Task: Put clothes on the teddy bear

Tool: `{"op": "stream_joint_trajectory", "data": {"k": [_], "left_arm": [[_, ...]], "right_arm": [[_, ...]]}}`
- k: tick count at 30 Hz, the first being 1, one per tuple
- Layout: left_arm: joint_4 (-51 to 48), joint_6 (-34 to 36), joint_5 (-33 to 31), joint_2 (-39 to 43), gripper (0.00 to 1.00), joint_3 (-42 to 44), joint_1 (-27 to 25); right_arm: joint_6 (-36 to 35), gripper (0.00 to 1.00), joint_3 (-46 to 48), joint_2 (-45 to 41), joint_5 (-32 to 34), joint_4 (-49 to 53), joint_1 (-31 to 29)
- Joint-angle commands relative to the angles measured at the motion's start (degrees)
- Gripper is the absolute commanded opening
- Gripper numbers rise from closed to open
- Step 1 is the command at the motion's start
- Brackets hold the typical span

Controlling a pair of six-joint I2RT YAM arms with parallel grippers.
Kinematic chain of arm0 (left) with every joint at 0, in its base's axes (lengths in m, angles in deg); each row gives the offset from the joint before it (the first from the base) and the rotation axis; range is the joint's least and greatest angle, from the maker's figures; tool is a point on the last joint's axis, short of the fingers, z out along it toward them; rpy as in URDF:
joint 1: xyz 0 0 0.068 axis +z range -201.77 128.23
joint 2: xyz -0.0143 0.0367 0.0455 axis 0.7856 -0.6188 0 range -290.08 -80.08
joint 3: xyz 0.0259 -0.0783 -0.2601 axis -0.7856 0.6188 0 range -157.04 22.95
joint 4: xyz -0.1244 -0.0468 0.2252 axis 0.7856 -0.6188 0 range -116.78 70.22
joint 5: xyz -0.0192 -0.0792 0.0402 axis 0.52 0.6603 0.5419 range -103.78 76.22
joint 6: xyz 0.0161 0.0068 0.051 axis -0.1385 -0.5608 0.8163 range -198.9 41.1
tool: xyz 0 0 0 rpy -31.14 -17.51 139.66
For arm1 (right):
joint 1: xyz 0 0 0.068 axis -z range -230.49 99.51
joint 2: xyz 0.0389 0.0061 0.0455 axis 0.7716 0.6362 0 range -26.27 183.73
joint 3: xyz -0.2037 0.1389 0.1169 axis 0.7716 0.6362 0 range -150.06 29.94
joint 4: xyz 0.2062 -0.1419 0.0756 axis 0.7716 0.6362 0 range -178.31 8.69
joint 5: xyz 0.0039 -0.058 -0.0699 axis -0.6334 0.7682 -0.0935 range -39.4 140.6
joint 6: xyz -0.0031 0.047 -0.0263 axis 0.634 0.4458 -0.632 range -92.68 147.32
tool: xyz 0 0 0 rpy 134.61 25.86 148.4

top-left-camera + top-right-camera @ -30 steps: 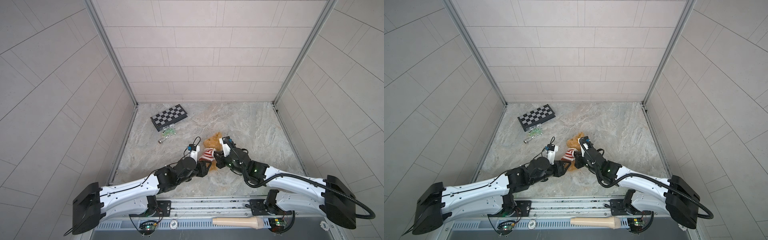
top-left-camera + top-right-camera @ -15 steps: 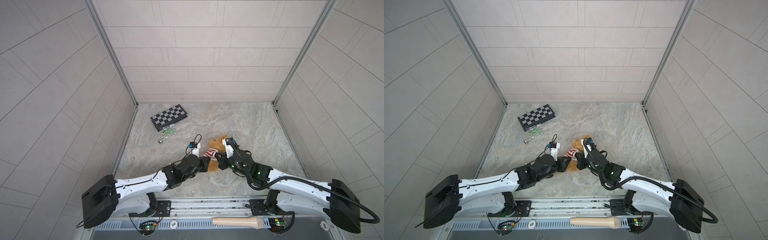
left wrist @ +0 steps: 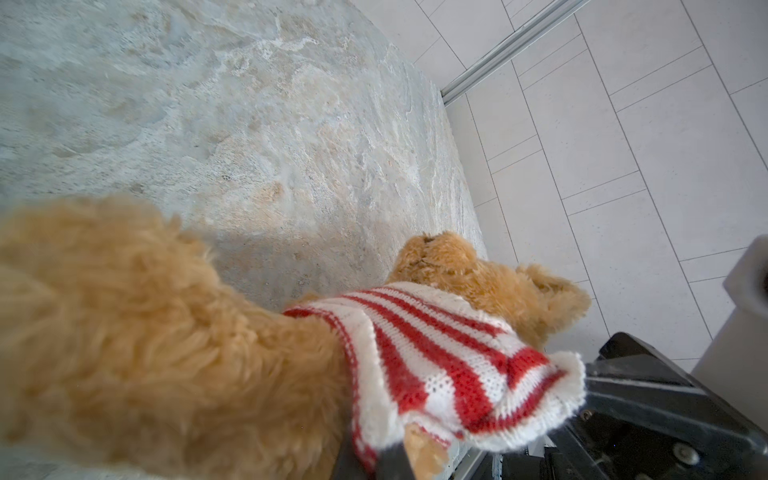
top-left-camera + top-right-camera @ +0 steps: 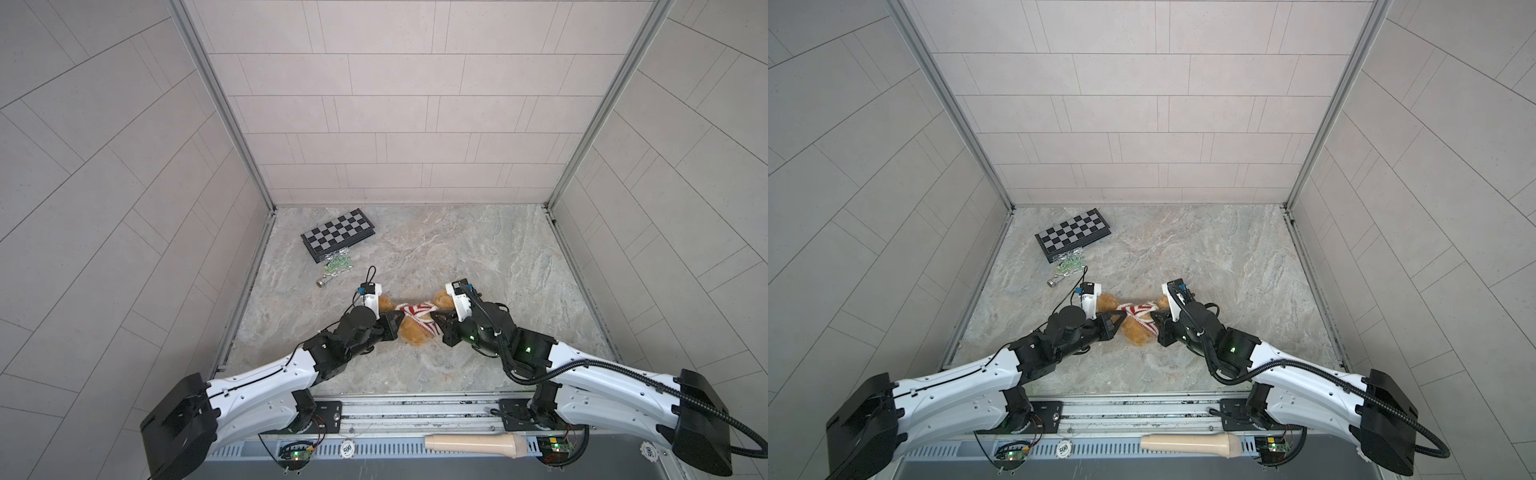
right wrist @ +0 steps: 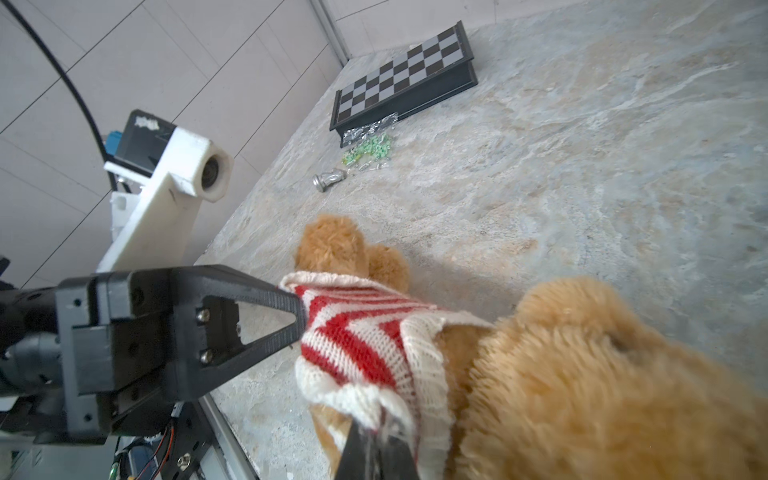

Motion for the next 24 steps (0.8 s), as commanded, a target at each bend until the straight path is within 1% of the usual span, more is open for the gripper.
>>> {"op": "stream_joint_trajectory", "data": {"k": [1,4,8,12,17,21,24], "left_arm": [[-4.5,1.6,-0.5,1.7,0.00,2.0,3.1],[-5.5,2.2,0.2,2.5,0.00,2.5,4.3],[-6.7,2.9,0.6,3.4,0.00,3.1,5.1],[-7.6,3.4,0.8,3.9,0.00,3.9,5.4],[-10.0,4.2,0.6,6.1,0.00,4.7,5.2],[-8.1,5.1,2.0,6.1,0.00,5.0,4.1],[-7.7,6.2,2.4,3.7,0.00,3.6,1.9]], "right_arm": [[-4.8,0.00,-3.1,0.4,-5.8,0.8,0.6],[-6.6,0.00,-3.6,1.7,-13.0,-0.6,1.5],[-8.8,0.00,-3.5,1.9,-18.9,-1.9,2.2],[-10.2,0.00,-2.1,1.3,-21.1,-2.6,3.2],[-5.8,0.00,2.2,0.9,-25.5,-12.3,6.1],[-5.3,0.00,4.3,2.0,-24.8,-15.9,7.0],[-6.5,0.00,5.5,3.5,-24.1,-17.9,7.1]]}}
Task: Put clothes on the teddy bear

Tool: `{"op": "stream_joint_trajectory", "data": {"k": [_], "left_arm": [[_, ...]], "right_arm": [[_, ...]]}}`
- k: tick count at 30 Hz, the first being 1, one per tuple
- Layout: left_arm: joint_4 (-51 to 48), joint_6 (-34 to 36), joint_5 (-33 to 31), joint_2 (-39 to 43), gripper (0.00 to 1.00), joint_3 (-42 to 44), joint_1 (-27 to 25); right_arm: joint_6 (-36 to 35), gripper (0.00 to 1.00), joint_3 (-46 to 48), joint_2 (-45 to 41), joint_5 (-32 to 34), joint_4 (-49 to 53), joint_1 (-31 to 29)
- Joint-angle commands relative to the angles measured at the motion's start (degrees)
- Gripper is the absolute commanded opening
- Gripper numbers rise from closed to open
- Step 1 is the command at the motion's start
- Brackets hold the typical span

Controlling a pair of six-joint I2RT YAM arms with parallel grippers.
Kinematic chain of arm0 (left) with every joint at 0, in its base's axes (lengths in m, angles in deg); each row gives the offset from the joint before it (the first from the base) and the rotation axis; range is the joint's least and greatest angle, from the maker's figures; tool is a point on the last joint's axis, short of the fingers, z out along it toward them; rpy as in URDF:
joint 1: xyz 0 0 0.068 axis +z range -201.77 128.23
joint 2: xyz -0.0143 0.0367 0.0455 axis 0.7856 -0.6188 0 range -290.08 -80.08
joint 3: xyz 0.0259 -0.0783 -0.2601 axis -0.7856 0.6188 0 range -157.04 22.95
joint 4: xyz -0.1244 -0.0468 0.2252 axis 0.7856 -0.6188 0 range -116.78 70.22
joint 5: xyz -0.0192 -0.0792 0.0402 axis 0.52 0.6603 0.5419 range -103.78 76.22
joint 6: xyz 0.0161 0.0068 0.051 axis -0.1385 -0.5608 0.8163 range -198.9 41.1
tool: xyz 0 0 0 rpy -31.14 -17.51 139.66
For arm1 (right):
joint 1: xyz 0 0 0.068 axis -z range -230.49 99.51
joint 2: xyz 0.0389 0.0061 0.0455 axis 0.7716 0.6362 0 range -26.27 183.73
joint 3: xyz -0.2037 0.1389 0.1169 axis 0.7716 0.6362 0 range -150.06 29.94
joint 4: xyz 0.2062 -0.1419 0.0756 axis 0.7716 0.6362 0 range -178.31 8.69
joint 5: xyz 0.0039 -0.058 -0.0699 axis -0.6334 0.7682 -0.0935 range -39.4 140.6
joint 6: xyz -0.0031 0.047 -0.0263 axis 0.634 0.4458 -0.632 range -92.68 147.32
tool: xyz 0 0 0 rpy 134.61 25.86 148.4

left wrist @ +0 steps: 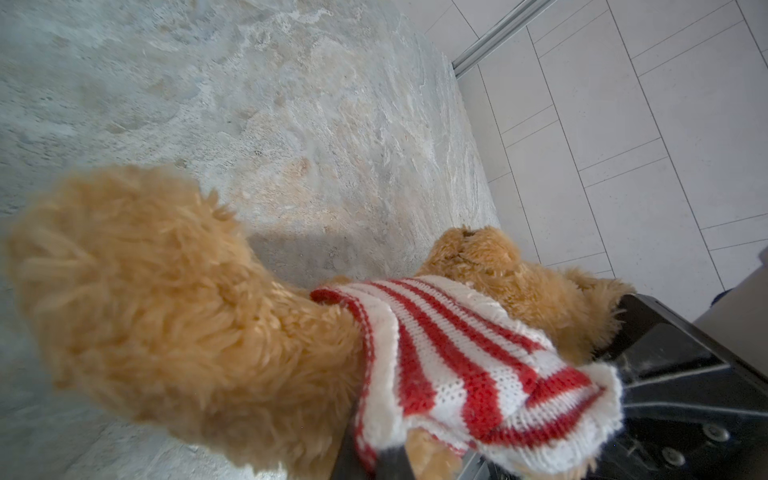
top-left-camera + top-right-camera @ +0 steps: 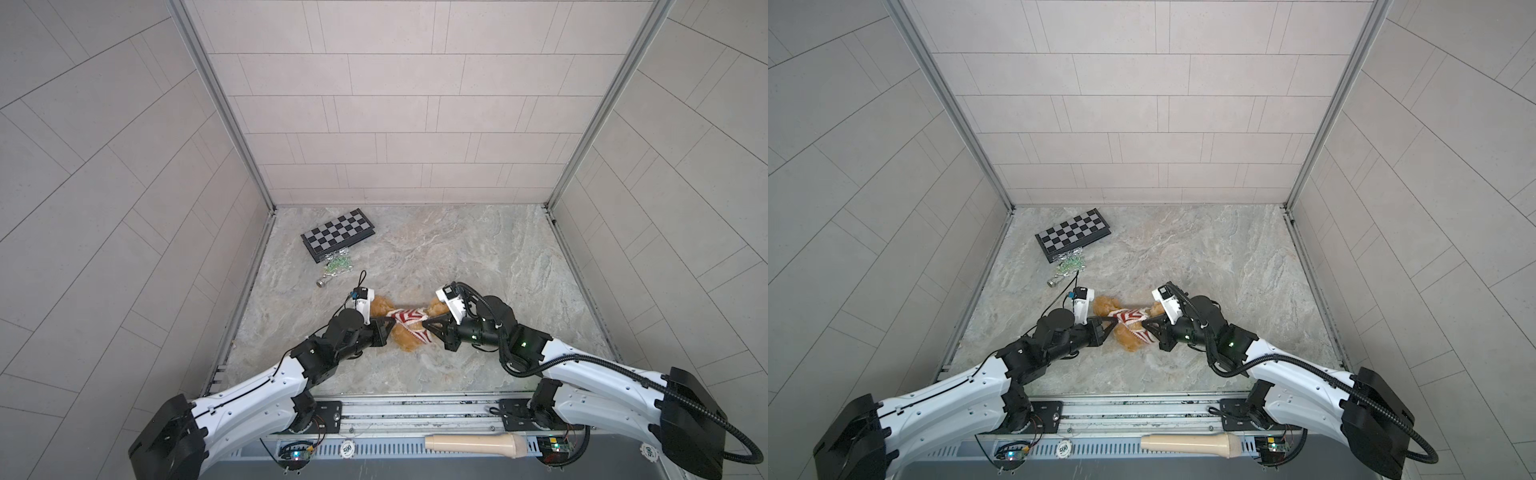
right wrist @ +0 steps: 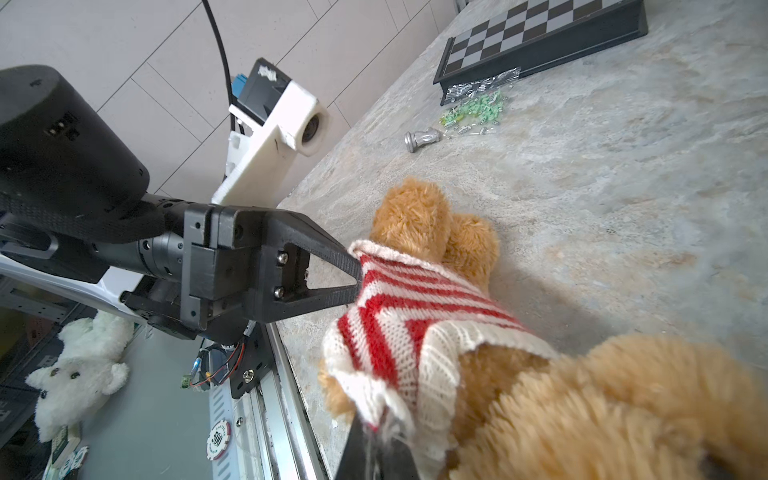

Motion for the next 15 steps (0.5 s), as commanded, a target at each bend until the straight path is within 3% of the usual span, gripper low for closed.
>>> {"op": "stream_joint_trajectory", "data": {"k": [1,7,15], "left_arm": [[-2.1,2.1,-2.7,-2.6,0.00,-0.4,-2.0],[3.0,0.1,-2.2,-6.0,0.00,-1.6,-5.2],[5.2,-2.3,-1.5,-5.5,0.00,-1.9,-6.0]], "right_arm": [[-1.2,0.02,0.6,0.9,-0.6,-5.4,0.4],[-9.7,0.23,-4.8,2.2,3.3,9.9,-1.1],[-17.5,0.35,-7.6,-3.3,12.6,22.9,-5.7]]}}
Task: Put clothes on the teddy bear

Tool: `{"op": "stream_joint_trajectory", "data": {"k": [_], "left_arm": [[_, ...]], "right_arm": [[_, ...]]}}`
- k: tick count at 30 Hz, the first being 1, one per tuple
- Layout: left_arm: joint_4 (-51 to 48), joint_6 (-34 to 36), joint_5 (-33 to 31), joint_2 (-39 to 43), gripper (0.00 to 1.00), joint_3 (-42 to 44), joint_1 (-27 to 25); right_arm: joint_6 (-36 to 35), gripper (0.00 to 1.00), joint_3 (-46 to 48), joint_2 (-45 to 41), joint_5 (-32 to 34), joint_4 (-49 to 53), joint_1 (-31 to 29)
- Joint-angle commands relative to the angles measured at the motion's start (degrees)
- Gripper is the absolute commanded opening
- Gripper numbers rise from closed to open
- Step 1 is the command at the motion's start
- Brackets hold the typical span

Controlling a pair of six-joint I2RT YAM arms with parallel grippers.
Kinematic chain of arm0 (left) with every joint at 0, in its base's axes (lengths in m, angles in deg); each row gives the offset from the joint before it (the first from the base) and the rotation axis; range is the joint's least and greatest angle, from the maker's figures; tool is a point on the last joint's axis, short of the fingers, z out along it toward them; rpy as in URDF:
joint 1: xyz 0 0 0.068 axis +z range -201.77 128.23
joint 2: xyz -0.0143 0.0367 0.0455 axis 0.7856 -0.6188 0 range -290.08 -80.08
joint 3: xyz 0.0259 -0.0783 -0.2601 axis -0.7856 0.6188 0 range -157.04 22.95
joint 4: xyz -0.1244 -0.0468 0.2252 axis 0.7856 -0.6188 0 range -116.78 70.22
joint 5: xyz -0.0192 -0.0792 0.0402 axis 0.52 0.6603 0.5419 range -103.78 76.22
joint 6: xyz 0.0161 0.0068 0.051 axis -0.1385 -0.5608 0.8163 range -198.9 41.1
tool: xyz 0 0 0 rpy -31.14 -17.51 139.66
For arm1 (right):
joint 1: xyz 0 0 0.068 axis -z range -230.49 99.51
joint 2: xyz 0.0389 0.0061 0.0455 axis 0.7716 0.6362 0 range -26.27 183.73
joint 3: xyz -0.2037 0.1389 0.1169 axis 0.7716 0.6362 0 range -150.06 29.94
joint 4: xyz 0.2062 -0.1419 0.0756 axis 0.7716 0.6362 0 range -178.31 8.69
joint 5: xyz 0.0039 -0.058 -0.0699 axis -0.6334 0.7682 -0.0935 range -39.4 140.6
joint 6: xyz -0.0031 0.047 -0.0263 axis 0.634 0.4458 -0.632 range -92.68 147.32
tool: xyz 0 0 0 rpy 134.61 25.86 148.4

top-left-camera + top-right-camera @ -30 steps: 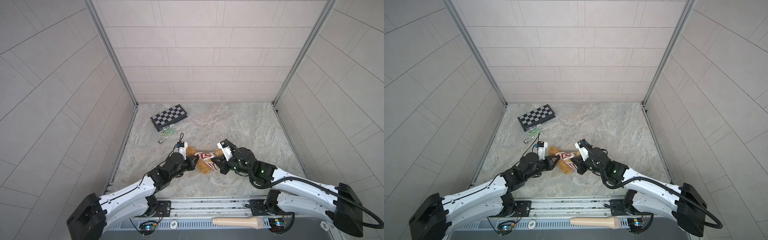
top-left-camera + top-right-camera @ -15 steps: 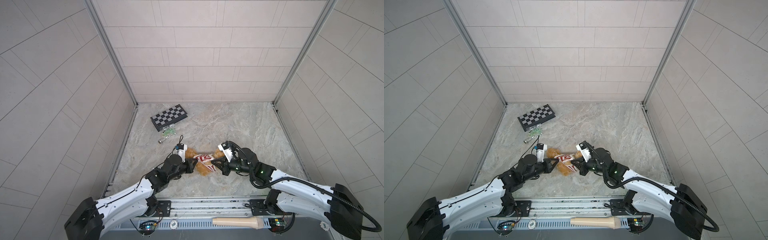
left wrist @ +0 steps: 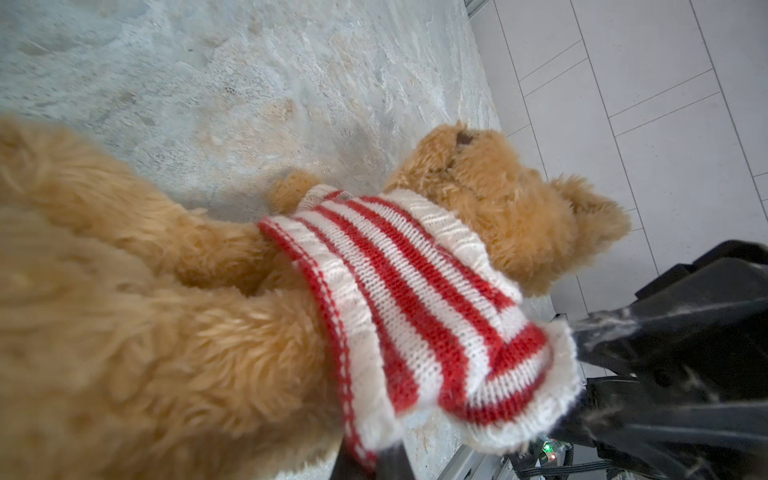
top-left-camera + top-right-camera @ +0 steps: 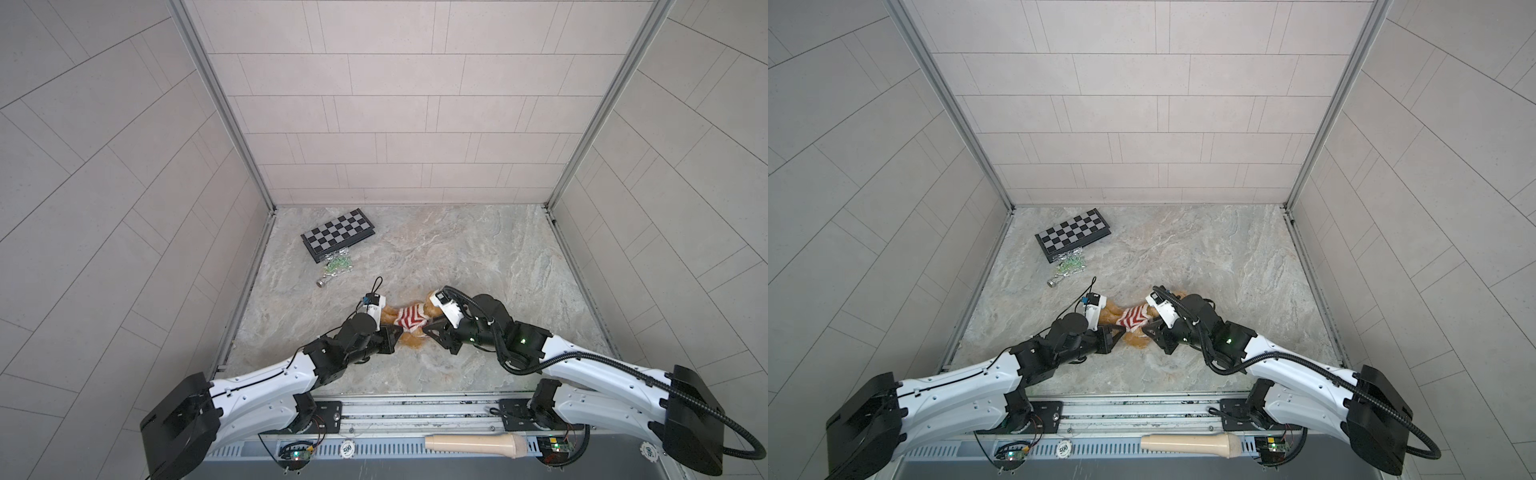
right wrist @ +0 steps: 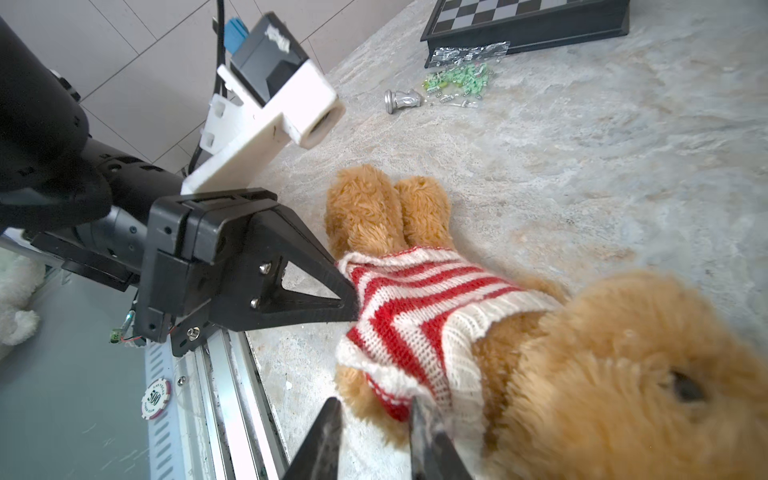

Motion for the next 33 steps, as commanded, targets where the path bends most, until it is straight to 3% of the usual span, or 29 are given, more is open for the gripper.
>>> {"op": "stream_joint_trajectory", "data": {"k": [1,12,21,33], "left_arm": [[2.4,-1.4,-0.4,0.7,0.00,-1.3,-0.5],[4.0,-3.9,-0.7,0.5,0.00,-1.6,-2.4],[5.2,-4.6,-0.3,-1.1,0.00,-2.8,-3.9],[8.6,-5.6,-0.6,-5.5,0.00,-4.6,-6.9]], "right_arm": [[-5.8,0.35,-1.9,-2.6,6.9,7.7,-3.1],[-9.8,0.27,-0.4,-1.5,5.4,2.8,-7.4],[-12.5,0.26,0.2,0.2,8.6,5.1,-7.3],[-12.6,0.38,1.4,2.1,14.5,4.3,-7.1]]}}
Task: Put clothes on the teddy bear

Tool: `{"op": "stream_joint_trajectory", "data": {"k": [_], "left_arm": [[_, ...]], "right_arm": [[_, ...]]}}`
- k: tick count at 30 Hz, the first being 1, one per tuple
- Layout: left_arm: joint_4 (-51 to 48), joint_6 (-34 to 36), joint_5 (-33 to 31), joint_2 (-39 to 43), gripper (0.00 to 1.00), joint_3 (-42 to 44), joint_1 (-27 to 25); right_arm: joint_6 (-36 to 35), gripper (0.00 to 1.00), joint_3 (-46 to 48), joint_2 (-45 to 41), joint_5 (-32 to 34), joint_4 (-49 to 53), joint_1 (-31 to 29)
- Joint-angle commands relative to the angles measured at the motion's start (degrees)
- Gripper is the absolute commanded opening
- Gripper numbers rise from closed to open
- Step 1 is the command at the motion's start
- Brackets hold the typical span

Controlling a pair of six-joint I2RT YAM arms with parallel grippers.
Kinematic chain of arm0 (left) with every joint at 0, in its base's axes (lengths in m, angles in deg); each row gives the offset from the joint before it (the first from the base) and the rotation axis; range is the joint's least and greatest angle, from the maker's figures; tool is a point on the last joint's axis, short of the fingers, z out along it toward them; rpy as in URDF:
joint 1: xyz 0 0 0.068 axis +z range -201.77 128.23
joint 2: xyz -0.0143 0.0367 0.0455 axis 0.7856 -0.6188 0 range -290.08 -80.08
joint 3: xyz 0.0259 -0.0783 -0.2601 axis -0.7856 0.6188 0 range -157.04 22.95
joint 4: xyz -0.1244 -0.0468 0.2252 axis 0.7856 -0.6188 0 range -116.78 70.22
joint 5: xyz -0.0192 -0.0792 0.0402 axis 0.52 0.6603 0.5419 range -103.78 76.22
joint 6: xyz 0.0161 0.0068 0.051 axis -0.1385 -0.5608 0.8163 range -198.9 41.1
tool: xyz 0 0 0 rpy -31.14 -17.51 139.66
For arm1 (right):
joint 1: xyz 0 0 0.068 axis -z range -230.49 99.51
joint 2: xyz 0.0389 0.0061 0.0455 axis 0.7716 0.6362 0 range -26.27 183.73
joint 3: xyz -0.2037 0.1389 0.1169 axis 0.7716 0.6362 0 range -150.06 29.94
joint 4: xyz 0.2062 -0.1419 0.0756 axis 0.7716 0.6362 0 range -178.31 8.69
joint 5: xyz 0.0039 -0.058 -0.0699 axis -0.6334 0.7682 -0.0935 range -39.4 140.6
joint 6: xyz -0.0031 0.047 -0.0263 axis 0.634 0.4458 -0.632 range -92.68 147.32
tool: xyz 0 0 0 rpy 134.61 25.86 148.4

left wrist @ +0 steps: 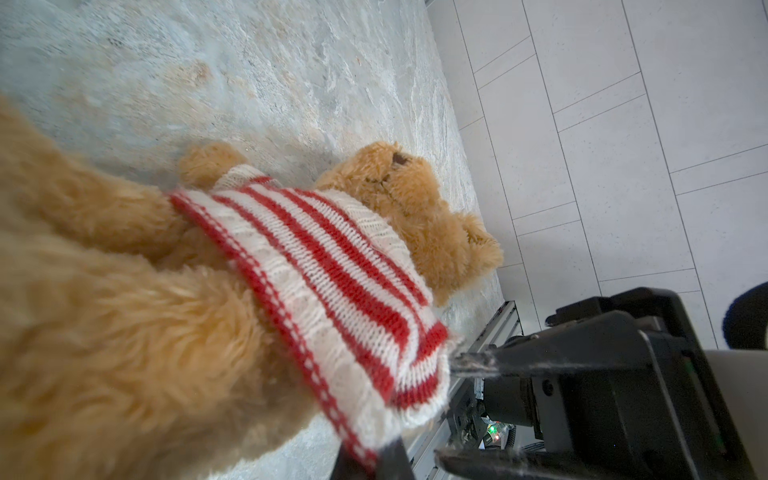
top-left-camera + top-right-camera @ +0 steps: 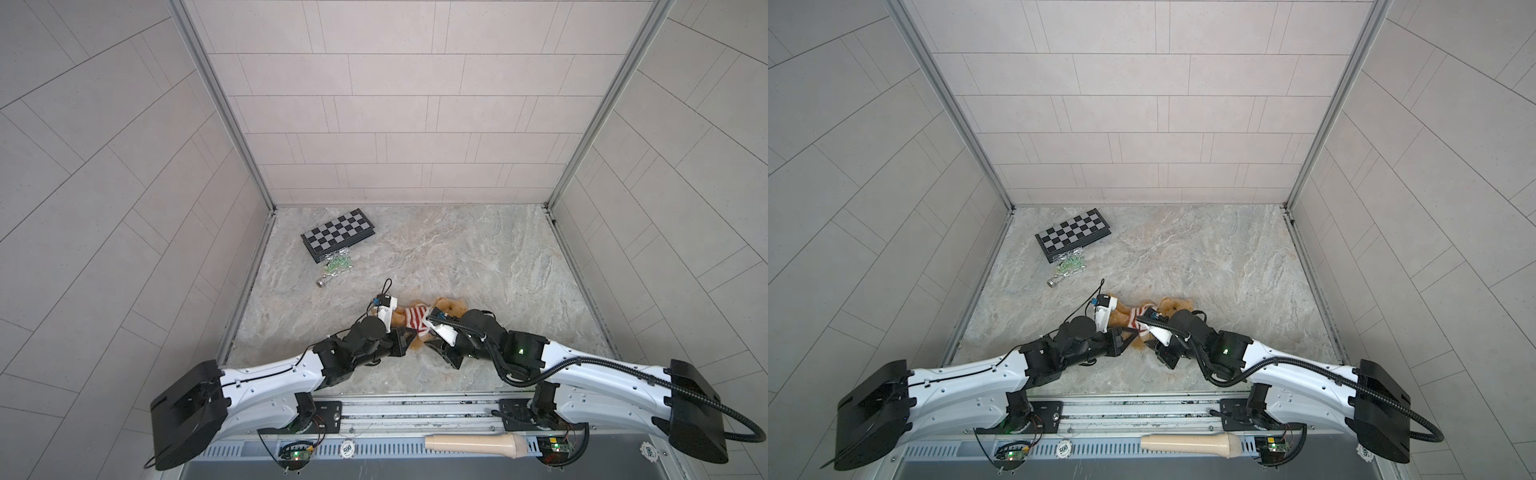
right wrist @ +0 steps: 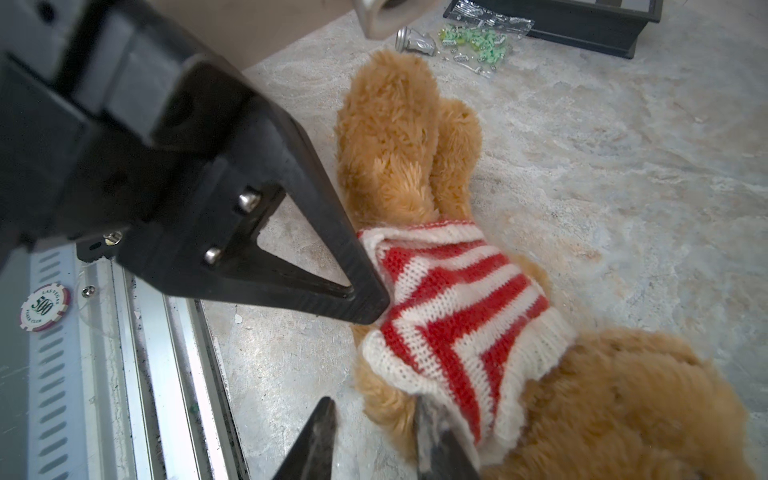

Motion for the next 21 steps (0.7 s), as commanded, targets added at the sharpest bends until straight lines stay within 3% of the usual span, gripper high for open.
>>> {"op": "stream_joint_trajectory", "data": {"k": [1,11,21], "left_arm": [[3.1,-0.3,-0.6,-0.7,0.00,-2.2,-0.9],[3.8,-0.5,-0.4,-2.1,0.00,-3.1,-2.1],[1.3,-0.4,-1.5,-0.9,0.00,-3.1,-2.0]], "right_arm": [[-0.8,0.39,0.7,0.8,4.7,-0.1,0.1],[0.5,0.41,1.3,2.3,10.2,-2.7,1.9],[0.1,0.21,1.3,3.6,10.3,-3.3,3.3]]}}
